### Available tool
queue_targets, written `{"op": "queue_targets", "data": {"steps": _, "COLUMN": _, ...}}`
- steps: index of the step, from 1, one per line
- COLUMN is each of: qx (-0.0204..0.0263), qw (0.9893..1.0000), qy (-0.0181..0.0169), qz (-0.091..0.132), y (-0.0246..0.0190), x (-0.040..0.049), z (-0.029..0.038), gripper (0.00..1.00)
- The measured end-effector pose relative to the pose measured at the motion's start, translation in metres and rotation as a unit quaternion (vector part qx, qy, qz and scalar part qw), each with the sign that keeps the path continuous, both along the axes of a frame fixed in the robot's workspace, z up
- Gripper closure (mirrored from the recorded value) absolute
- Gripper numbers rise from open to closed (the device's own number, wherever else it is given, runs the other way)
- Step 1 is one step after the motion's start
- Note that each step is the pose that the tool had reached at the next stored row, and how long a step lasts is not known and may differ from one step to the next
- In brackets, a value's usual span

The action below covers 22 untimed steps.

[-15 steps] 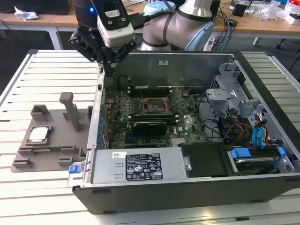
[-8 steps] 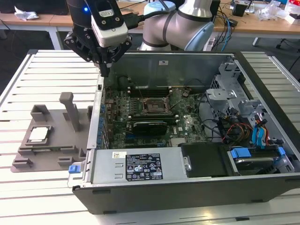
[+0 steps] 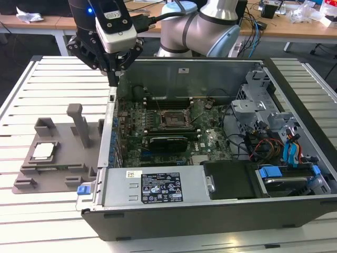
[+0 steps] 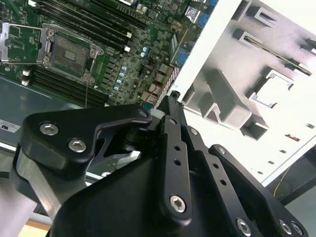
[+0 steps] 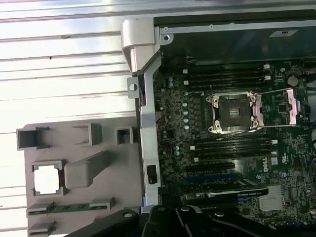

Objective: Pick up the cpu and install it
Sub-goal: 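Reach for the cpu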

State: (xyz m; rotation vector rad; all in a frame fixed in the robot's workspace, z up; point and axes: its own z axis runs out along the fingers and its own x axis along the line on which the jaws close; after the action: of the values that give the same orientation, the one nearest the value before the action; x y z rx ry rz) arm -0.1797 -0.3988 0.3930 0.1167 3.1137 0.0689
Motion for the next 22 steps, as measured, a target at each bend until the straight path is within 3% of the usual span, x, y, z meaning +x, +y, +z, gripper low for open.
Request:
{"op": "queue_targets", "data": {"steps": 18, "qx": 0.0000, "qw": 1.0000, "qy": 0.0000, "qz": 0.000, "y": 0.0000, "x": -0.0082, "z": -0.0001, "gripper": 0.89}}
{"op": "queue_targets", "data": {"steps": 22, "qx": 0.0000, "qw": 1.0000, "qy": 0.0000, "qz": 0.000, "y": 0.0000, "x": -0.0188, "z": -0.0001, "gripper": 0.89}}
